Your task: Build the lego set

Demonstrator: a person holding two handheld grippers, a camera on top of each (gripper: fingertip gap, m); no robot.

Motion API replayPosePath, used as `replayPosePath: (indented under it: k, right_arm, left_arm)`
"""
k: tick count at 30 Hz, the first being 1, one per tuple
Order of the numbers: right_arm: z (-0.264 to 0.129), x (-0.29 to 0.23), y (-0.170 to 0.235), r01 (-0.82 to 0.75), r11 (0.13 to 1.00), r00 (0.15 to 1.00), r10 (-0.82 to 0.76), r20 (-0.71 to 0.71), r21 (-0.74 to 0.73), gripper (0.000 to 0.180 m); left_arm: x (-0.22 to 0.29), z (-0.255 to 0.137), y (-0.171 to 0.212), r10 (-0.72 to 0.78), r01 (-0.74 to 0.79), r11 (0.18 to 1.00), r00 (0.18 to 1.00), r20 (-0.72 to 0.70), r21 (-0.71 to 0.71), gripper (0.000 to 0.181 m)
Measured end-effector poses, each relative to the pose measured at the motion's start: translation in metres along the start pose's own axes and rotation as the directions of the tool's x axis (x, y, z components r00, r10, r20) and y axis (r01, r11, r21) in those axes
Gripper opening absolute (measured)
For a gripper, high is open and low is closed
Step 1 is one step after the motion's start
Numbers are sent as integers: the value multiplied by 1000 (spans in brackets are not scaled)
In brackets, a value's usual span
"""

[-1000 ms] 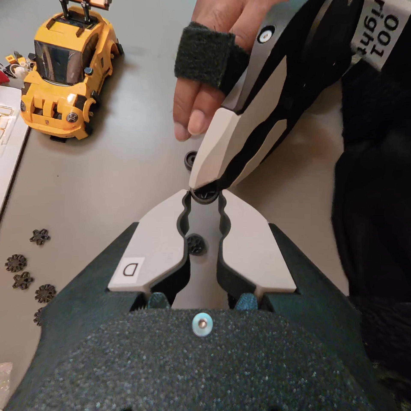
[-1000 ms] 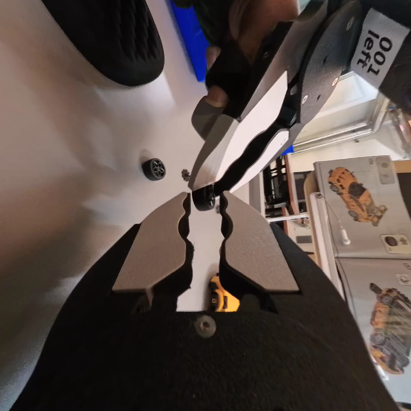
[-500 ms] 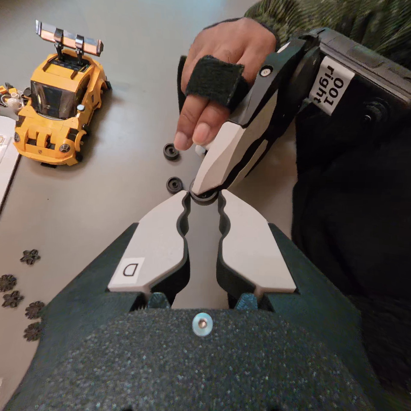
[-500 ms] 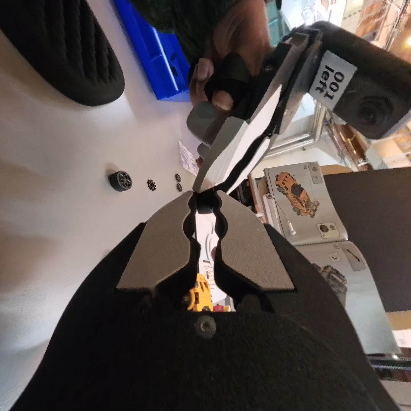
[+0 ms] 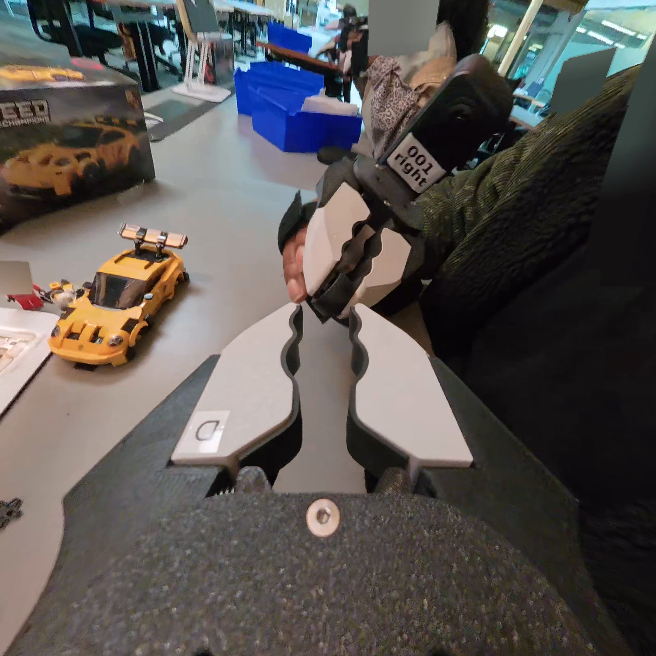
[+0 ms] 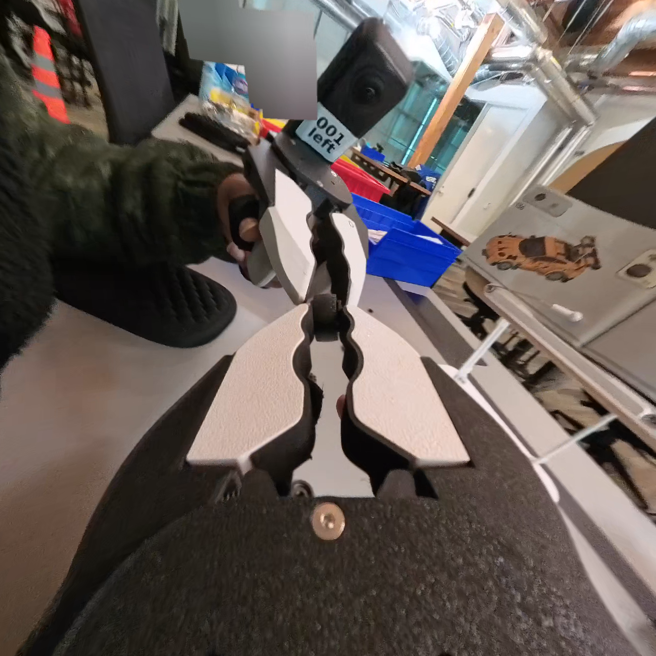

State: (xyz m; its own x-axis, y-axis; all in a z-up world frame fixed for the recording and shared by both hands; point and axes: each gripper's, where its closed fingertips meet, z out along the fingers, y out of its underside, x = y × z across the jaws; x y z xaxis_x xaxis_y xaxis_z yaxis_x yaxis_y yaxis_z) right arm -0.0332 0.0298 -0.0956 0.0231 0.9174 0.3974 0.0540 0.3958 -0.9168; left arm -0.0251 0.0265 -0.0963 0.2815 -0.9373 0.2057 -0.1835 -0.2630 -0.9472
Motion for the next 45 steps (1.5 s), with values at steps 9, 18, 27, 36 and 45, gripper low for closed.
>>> replayPosePath:
  k: [9,18,27,36,45]
  right_arm:
    - [4,-8,-3,-73,997,996,72,46,2,12]
    - [7,2,7,141,989,989,-143,-39,-42,12]
    - [11,-4,34,508,841,850,-524,-49,-184,12]
    - [-13,27,93,61,915,998,-51,37,-398,29]
    - [-27,7,130,-5,824,985,103,140,-567,30]
  left_arm:
    - [7,-3,-4,-64,72,991,995,-80,108,18]
    - [-6,-4,2,-88,91,991,995,-37,93,25]
    - [-15,11,24,-361,367,930,925,-114,28,24]
    - [-51,11,81,-128,142,977,987,94,-160,24]
    - [-55,28,143,0,58,890,992,127,-452,25]
